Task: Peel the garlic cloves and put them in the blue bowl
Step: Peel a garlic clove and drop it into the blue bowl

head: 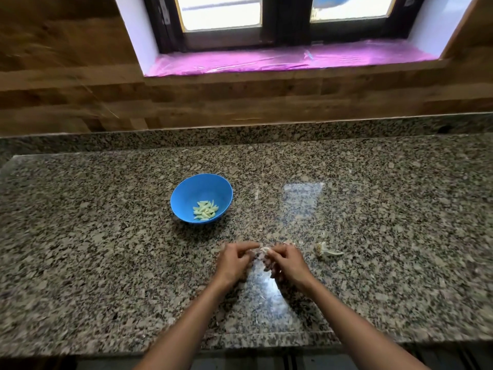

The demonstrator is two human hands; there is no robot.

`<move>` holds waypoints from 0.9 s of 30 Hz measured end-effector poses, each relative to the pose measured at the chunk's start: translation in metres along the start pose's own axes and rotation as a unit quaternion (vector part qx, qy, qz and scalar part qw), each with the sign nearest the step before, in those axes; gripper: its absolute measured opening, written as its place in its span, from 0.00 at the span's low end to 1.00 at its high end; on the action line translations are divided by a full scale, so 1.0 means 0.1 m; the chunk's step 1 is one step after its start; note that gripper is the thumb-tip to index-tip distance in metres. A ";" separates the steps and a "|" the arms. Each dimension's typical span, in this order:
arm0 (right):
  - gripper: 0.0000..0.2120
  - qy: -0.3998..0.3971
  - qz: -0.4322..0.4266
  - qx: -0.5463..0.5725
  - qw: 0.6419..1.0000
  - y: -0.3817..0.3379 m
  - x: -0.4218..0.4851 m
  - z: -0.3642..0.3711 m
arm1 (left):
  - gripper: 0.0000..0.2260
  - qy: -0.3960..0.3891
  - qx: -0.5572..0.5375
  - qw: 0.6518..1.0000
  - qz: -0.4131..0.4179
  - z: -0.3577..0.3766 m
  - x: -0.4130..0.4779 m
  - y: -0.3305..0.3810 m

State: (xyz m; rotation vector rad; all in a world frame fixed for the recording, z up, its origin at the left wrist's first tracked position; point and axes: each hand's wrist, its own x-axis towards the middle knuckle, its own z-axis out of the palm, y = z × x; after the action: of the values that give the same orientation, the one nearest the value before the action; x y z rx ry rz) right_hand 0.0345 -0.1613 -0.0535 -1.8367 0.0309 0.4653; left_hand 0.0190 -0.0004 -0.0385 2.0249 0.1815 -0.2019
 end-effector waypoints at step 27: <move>0.08 -0.012 -0.043 -0.088 0.995 -0.21 -0.13 -0.03 | 0.05 0.029 -0.037 0.998 0.044 0.01 -0.06 0.09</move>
State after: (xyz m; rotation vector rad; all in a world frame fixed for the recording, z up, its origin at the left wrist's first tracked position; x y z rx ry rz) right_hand 0.0283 -0.1602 -0.0297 -1.9961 -0.1081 0.4409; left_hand 0.0152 -0.0058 -0.0302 1.9621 0.1339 -0.0809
